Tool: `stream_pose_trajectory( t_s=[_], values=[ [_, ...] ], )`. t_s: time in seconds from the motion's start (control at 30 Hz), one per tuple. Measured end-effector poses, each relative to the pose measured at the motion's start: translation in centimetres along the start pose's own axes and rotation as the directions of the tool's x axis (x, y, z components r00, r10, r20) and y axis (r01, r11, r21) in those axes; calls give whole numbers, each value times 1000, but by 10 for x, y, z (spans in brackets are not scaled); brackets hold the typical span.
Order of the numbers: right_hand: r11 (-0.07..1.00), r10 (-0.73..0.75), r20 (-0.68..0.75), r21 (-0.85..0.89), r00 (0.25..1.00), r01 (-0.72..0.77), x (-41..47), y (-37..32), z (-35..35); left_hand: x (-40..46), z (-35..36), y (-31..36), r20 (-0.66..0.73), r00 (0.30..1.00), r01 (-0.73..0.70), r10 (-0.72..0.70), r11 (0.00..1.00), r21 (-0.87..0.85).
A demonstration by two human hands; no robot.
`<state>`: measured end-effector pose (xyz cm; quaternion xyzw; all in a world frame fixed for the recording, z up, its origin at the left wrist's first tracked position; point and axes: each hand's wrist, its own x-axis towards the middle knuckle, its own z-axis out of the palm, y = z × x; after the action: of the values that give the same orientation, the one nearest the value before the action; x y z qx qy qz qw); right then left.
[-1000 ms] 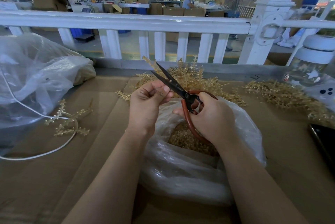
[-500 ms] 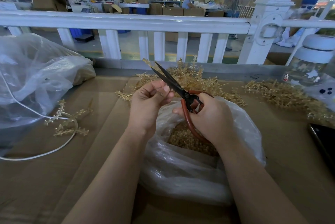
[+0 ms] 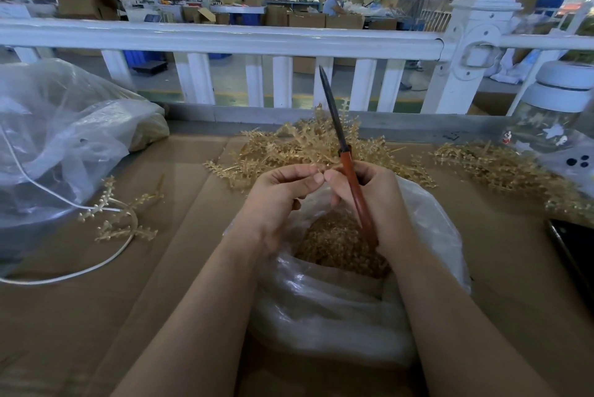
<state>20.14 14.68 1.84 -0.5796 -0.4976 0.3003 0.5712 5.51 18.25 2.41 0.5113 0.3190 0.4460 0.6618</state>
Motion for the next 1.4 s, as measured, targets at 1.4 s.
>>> stream_pose_trajectory(
  t_s=[1.4],
  values=[
    [625, -382, 67, -716, 922, 311, -2, 16, -7, 6, -7, 0, -182, 883, -393, 432, 894, 216]
  ],
)
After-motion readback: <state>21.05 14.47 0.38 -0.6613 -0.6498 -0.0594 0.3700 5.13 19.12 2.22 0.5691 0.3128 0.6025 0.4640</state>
